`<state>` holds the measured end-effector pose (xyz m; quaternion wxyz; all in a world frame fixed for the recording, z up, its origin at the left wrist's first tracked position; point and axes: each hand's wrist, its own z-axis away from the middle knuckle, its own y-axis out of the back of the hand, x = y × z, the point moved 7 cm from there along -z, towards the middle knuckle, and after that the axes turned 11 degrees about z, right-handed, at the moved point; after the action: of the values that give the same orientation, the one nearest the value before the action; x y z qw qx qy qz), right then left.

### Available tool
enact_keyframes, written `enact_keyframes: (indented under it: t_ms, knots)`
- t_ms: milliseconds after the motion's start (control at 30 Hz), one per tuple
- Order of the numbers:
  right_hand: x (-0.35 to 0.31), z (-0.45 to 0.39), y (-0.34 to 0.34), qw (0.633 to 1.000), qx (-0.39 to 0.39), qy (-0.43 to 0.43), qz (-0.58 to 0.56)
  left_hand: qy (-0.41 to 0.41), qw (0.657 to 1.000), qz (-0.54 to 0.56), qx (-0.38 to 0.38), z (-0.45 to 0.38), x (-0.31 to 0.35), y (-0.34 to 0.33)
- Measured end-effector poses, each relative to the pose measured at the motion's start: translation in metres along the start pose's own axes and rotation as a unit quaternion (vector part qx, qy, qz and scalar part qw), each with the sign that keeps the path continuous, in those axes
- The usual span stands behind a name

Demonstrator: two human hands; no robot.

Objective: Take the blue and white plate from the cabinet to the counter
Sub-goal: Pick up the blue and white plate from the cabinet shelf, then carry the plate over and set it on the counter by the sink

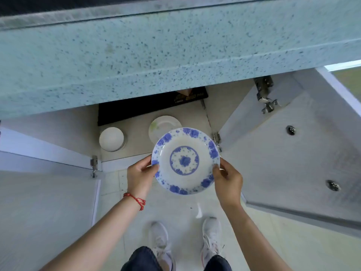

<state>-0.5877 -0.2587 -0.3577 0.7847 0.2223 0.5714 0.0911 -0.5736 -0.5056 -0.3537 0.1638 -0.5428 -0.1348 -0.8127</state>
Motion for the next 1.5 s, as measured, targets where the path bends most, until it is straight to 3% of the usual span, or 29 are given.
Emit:
enact_keyframes:
  t_ms: [333, 600, 1000, 1267, 1500]
  knots:
    - [-0.078, 0.065, 0.096, 0.999, 0.045, -0.016, 0.021, -0.022, 0.998, -0.009, -0.058, 0.076, 0.103, -0.019]
    - [-0.096, 0.124, 0.186, 0.993, 0.111, -0.025, -0.011, -0.044, 0.994, -0.015, -0.103, 0.156, 0.149, -0.054]
    - [-0.098, 0.201, 0.333, 0.967, 0.236, -0.078, -0.054, -0.057, 0.97, -0.018, -0.237, 0.268, 0.206, -0.149]
    - [-0.085, 0.243, 0.401, 0.922, 0.358, -0.13, -0.073, -0.037, 0.93, -0.027, -0.365, 0.302, 0.232, -0.238]
    - [-0.07, 0.274, 0.452, 0.858, 0.474, -0.17, -0.1, -0.032, 0.884, -0.051, -0.464, 0.334, 0.233, -0.324]
